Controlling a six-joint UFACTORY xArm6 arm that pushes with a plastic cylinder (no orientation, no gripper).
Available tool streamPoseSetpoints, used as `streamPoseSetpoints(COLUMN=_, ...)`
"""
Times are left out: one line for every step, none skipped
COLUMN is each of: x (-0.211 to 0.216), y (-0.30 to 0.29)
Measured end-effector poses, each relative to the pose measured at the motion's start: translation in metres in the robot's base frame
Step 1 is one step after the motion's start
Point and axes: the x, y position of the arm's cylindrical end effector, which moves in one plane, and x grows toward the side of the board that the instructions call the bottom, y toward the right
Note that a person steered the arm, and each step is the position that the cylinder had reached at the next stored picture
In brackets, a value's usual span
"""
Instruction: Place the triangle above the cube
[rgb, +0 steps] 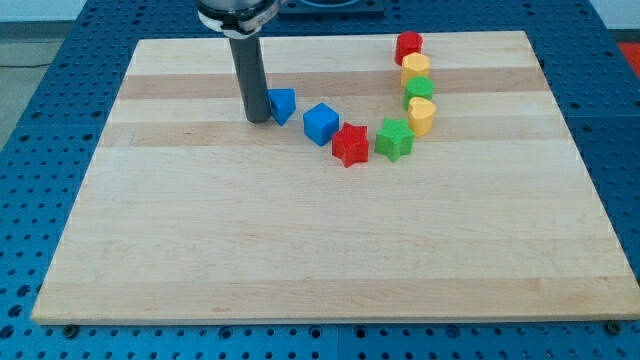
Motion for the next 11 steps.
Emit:
streamPoseSetpoints(x=-0.001, y=-0.003)
streamPoseSetpoints(x=-0.001, y=0.004)
streamPoseSetpoints(x=-0.008, y=0.013)
streamPoseSetpoints(x=-0.012, y=0.012)
streamPoseSetpoints(x=-0.019, y=0.016)
streamPoseSetpoints(x=-0.022, y=0.025)
streamPoseSetpoints(x=-0.022, y=0.028)
streamPoseSetpoints(x=-0.022, y=0.032)
streamPoseSetpoints(x=-0.022, y=0.038)
streamPoseSetpoints(x=-0.022, y=0.042)
streamPoseSetpoints(x=-0.022, y=0.045)
